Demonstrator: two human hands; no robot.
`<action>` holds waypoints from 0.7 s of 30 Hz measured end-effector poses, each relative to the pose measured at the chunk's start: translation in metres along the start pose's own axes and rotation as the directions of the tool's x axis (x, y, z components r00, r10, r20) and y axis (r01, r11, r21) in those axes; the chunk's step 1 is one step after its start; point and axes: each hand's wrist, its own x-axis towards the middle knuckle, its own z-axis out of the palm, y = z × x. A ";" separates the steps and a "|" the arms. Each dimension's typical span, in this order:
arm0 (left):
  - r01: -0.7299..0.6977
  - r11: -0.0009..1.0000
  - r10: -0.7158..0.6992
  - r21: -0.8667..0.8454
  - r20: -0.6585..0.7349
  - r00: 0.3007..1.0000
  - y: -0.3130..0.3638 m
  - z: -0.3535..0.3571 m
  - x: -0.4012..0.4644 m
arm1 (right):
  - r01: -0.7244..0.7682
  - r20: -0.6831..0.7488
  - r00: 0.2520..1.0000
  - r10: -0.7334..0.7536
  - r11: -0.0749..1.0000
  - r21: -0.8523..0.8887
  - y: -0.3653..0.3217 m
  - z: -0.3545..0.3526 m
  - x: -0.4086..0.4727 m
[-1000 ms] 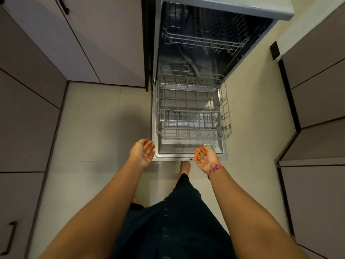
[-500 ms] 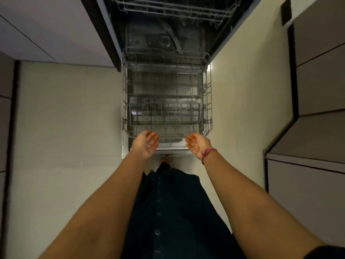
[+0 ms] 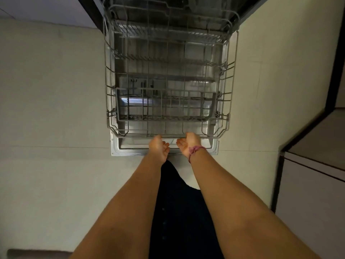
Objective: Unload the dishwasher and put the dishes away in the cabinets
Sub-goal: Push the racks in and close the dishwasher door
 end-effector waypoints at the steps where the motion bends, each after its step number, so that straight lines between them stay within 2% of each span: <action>1: 0.013 1.000 -0.013 -0.011 -0.015 1.000 0.001 0.004 0.007 | -0.019 -0.022 1.000 0.019 1.000 0.018 -0.002 0.003 0.008; 7: 0.019 0.992 -0.025 -0.121 -0.051 0.998 0.011 0.022 0.023 | -0.028 -0.125 0.991 0.040 0.994 0.103 -0.004 0.017 0.022; 13: -0.034 0.990 0.040 -0.134 0.045 0.998 0.051 0.042 0.022 | 0.053 -0.083 0.996 -0.038 0.982 0.184 -0.035 0.042 0.020; 17: -0.114 0.993 0.118 -0.039 0.105 0.987 0.101 0.068 0.028 | 0.142 -0.029 0.990 -0.139 0.982 0.124 -0.083 0.074 0.022; 21: -0.230 0.973 0.225 0.026 0.120 0.967 0.153 0.097 0.029 | 0.243 0.065 0.969 -0.239 0.969 -0.045 -0.138 0.112 0.025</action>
